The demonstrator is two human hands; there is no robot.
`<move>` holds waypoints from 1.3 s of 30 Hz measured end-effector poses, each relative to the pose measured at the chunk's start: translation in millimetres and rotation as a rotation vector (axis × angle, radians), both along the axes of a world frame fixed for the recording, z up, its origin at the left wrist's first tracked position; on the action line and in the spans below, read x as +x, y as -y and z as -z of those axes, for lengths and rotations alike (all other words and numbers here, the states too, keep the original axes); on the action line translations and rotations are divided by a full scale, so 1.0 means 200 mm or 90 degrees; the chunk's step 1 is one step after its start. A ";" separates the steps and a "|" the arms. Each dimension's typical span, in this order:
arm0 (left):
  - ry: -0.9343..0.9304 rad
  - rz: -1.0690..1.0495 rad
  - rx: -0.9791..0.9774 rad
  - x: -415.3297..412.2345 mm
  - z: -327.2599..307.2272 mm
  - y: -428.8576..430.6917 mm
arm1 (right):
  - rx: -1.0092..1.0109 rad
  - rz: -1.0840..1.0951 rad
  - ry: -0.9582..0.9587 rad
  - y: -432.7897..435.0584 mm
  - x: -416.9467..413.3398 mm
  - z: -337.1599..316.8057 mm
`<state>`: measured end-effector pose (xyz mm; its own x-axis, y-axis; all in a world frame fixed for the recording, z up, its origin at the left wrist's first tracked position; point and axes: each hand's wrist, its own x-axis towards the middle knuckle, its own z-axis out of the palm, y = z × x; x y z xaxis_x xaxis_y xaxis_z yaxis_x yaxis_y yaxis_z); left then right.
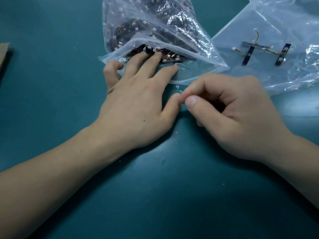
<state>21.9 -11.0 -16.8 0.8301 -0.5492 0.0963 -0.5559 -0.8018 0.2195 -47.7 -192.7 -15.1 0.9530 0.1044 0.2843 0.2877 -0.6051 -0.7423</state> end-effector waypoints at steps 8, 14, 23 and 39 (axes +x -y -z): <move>0.071 -0.004 -0.036 -0.01 0.00 -0.01 | -0.010 -0.002 0.029 0.00 -0.01 0.00; 0.089 -0.006 -0.289 -0.01 -0.02 -0.02 | 0.067 0.083 0.039 0.01 0.00 0.01; 0.018 0.102 -0.506 -0.01 -0.02 -0.02 | 0.129 0.122 -0.006 0.02 0.03 0.01; -0.116 0.126 -0.480 0.01 -0.02 -0.02 | 0.102 0.070 -0.045 0.01 0.03 -0.02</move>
<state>24.9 -6.9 -13.8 0.7624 -0.5291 0.3727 -0.5756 -0.2910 0.7642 -42.2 -194.5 -12.0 0.9742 -0.0423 0.2215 0.1709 -0.5027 -0.8474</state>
